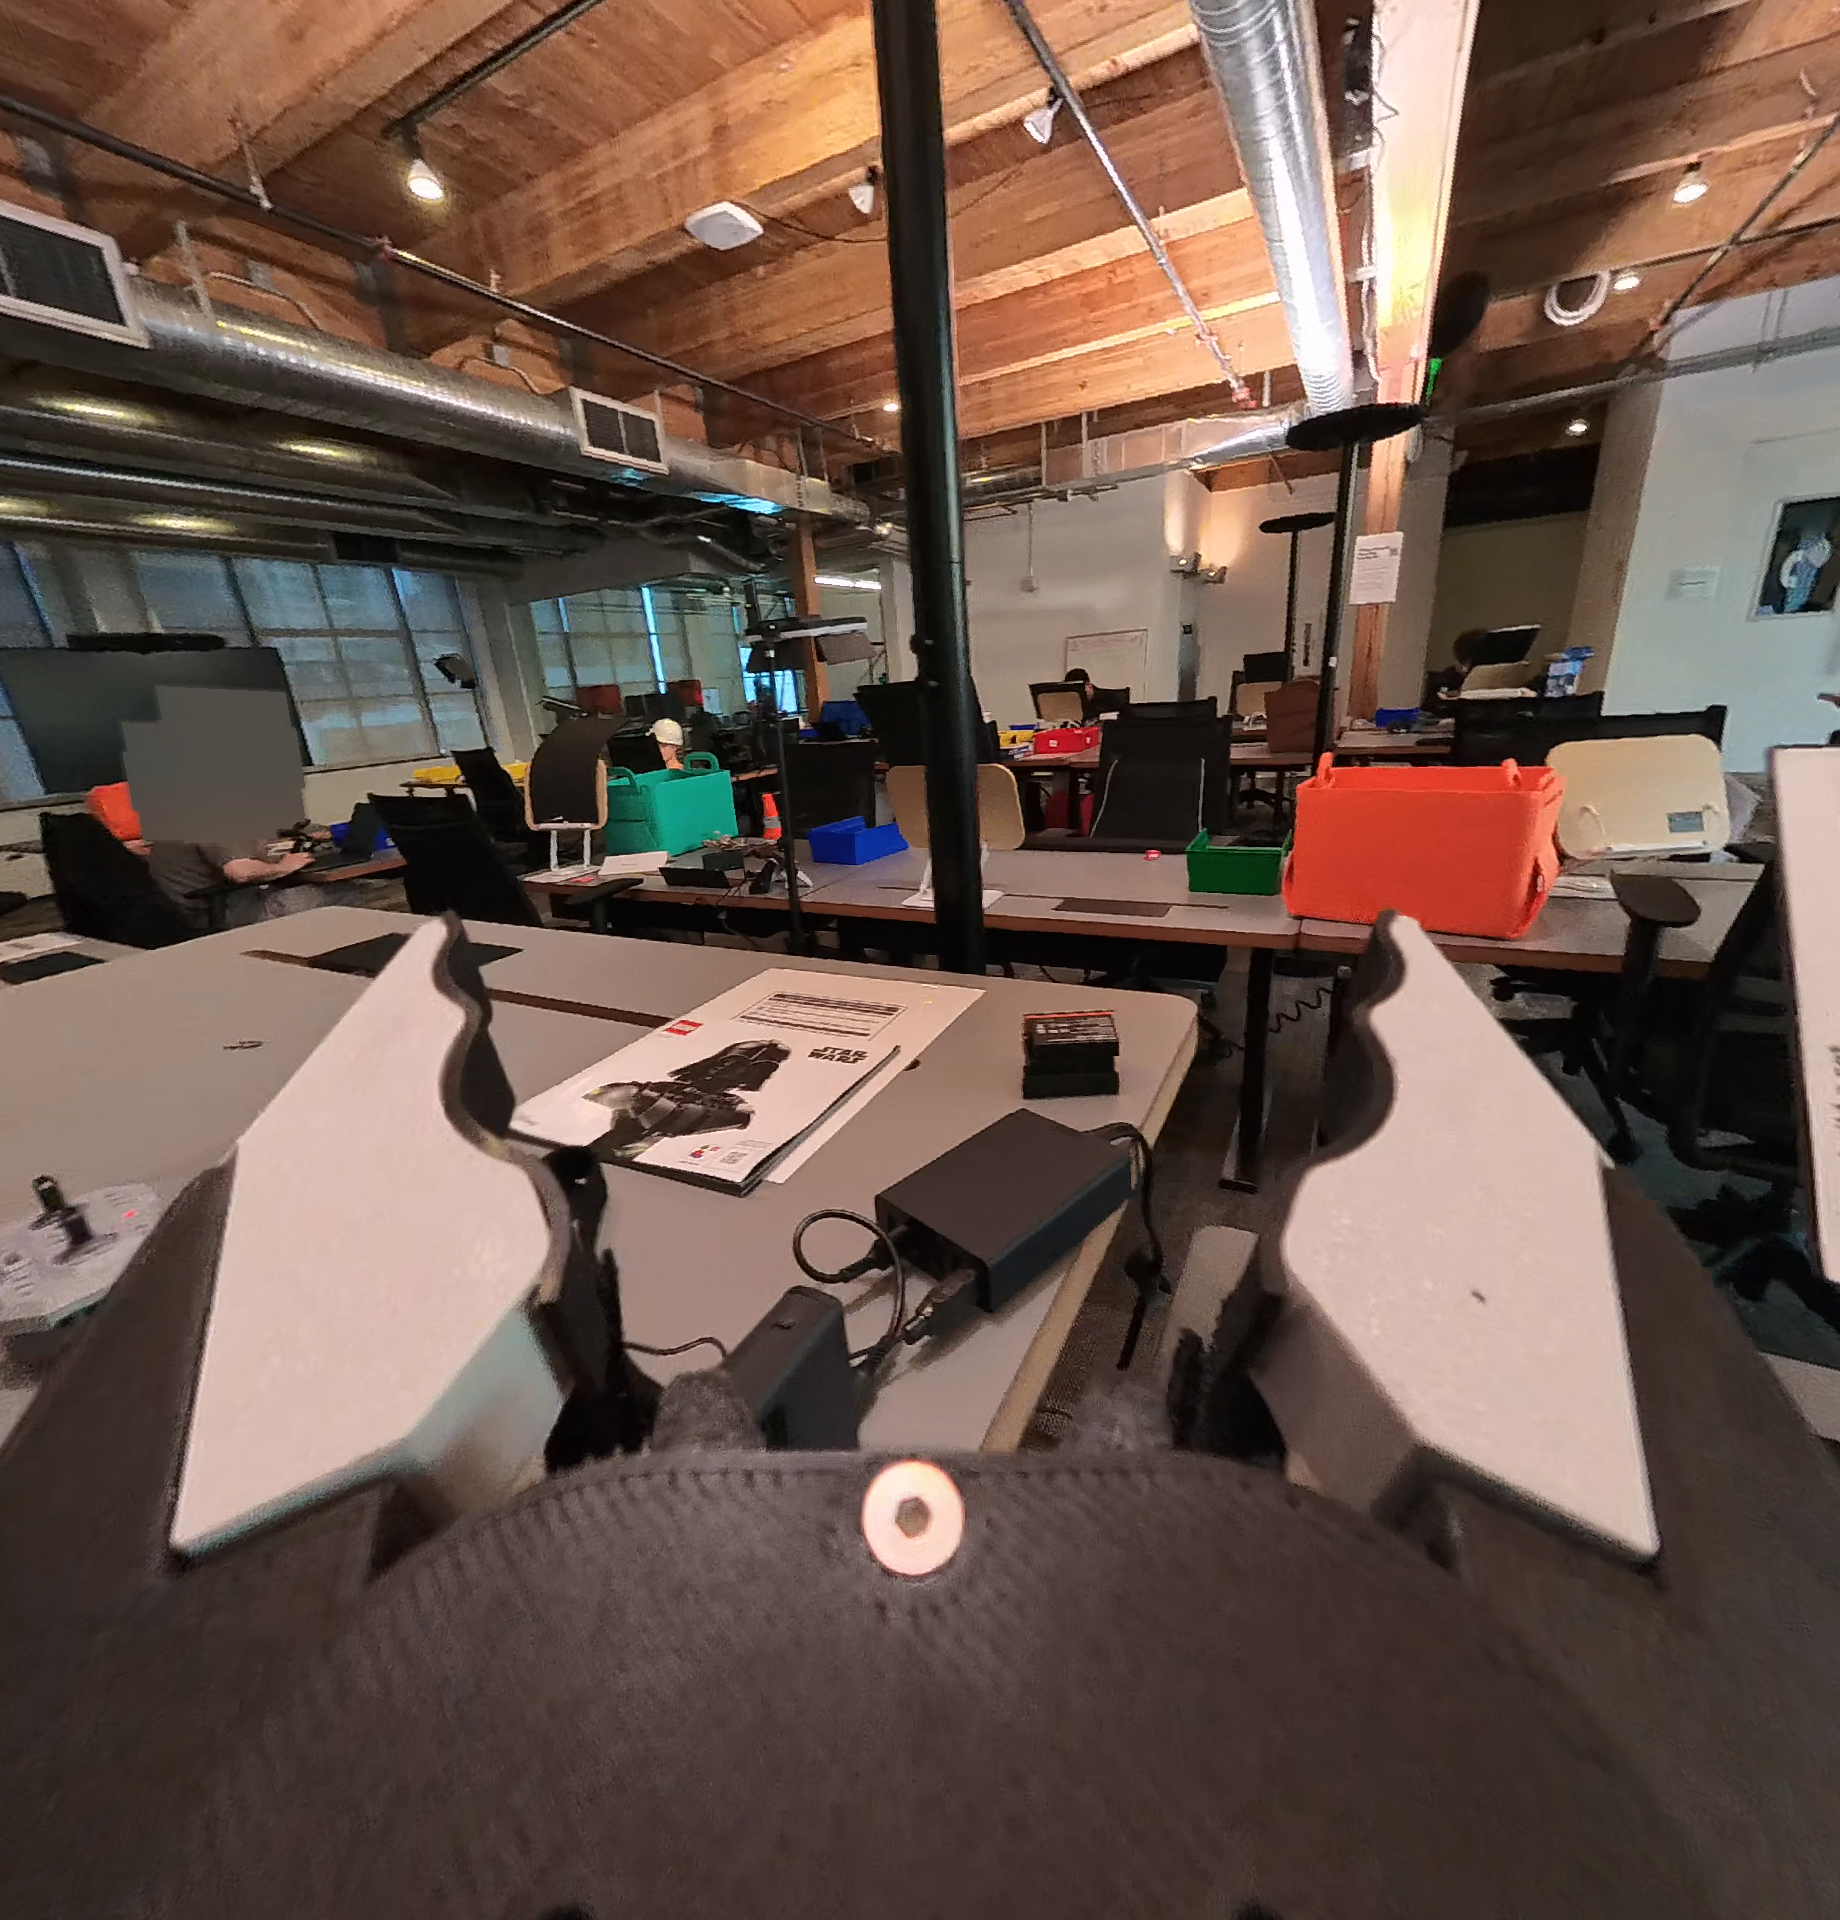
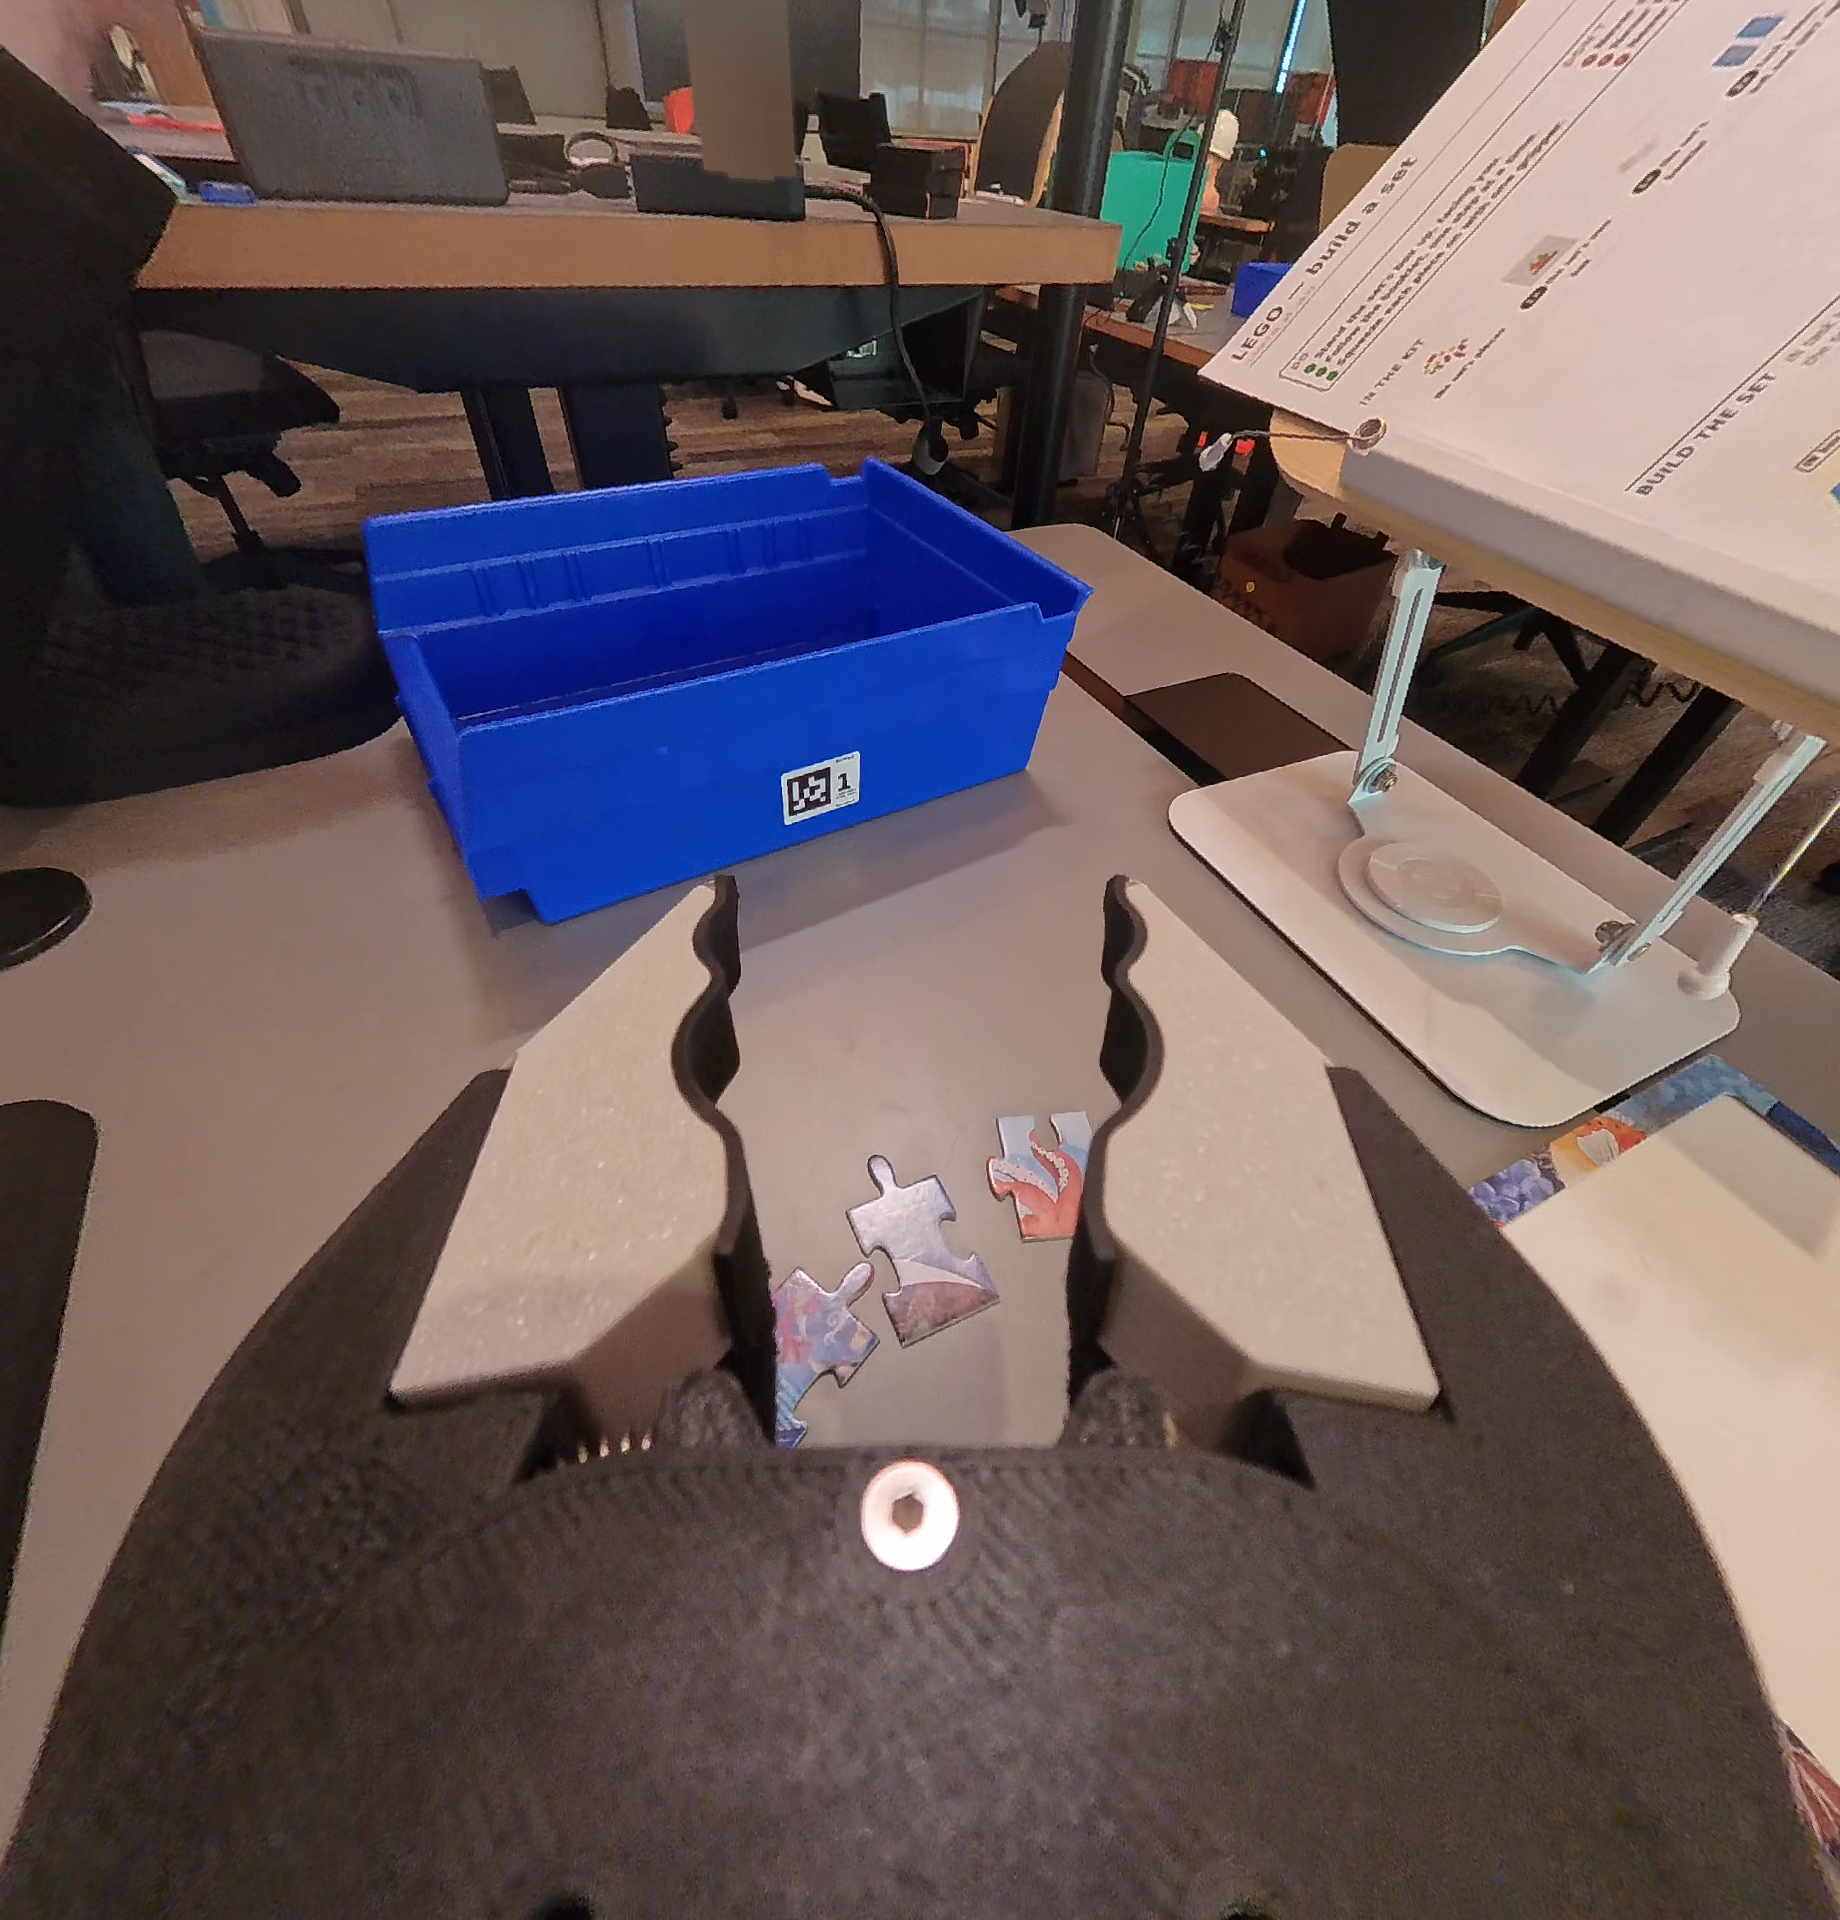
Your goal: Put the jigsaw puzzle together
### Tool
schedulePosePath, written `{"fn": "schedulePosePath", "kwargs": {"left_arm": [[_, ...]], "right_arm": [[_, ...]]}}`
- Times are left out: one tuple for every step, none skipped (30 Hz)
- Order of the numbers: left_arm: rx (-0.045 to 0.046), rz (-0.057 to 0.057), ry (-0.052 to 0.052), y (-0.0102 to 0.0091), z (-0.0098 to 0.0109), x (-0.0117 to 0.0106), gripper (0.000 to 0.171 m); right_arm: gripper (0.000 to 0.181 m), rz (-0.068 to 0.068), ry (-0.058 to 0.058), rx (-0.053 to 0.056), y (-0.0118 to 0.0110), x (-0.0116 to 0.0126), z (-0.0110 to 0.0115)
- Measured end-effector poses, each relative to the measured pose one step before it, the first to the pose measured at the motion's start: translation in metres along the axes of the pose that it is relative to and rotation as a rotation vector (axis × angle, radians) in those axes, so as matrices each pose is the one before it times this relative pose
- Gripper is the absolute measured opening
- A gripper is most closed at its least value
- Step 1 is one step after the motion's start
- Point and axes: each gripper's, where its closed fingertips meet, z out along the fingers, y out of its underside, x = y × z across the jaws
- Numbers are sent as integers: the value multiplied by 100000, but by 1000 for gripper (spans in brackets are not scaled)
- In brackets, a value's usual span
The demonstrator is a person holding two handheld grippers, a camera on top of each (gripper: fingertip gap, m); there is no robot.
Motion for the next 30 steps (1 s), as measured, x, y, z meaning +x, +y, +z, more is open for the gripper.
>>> {"fn": "schedulePosePath", "kwargs": {"left_arm": [[-466, 583, 1095, 109, 64, 531, 156], [-468, 690, 779, 127, 60, 444, 156], [-161, 617, 900, 82, 36, 442, 155], [-182, 303, 1103, 94, 24, 450, 155], [-80, 199, 931, 86, 6, 404, 154], [-243, 178, 744, 125, 17, 361, 153], [-271, -23, 937, 131, 24, 395, 153], [-103, -250, 916, 96, 27, 392, 153], [-6, -430, 952, 94, 34, 396, 153], [-125, -413, 1103, 80, 27, 419, 152], [40, -278, 894, 40, 10, 385, 152], [416, -36, 716, -29, -37, 349, 152], [445, -1, 813, -58, -57, 344, 152], [298, -78, 858, -19, -49, 323, 152], [138, -158, 615, 1, -51, 244, 152], [424, -266, 390, -41, -60, 179, 152], [258, -222, 452, -32, -46, 175, 152], [-141, -242, 365, 15, -36, 140, 152], [114, -552, 355, -40, -37, 110, 152], [378, -615, 522, -82, -47, 125, 152], [32, -78, 290, -26, -19, 103, 151], [-215, 362, 52, -5, 5, 70, 152], [-35, 242, 146, -32, 2, 64, 152], [-19, 0, 229, -21, 6, 72, 152], [-134, 56, 82, -15, -7, 40, 152], [110, 66, -70, -52, -48, 8, 152], [280, 44, 31, -81, -56, 32, 151], [128, 45, 0, -58, -60, 20, 151], [83, -3, 45, -66, -30, 40, 151], [0, 127, 280, -74, -23, 82, 151]], "right_arm": [[69, 105, -71, -177, 80, -5, 63], [69, 156, -97, -230, 85, -13, 69], [69, 99, -101, -297, 81, -29, 71], [69, 20, -78, -230, 52, -29, 70], [69, 39, -32, -110, 6, -22, 71], [69, 41, -16, 31, -41, -28, 64], [69, 40, -50, 124, -67, -43, 77], [69, 74, -137, 112, -77, -58, 84], [69, 46, -157, 30, -70, -69, 97], [69, 8, -87, -10, -77, -67, 101], [69, 10, -96, 104, -91, -78, 98], [69, -2, -111, 177, -111, -88, 101], [69, -68, -81, 146, -98, -90, 100], [69, -62, -100, 71, -79, -94, 107], [69, -11, -132, 30, -64, -92, 107], [69, 0, -70, 55, -42, -64, 96], [69, 49, 3, 38, -30, -38, 98], [69, 140, -7, 25, -25, -25, 89], [69, 166, -3, 17, -1, -7, 84], [69, 104, 48, -34, 18, 15, 74], [69, 68, 72, -58, 15, 31, 61], [69, 134, 35, -57, 29, 22, 44], [69, 175, 3, -41, 39, 35, 39], [69, 136, 19, -3, 38, 31, 21], [69, 115, 23, -27, 31, 23, 17], [69, 105, -10, -38, 45, 20, 8], [69, 83, -38, 19, 7, -1, 4], [69, 38, -46, 41, 7, 1, -4], [69, -19, -18, 29, -12, -10, -11], [69, -44, -17, 88, -28, -18, -19]]}}
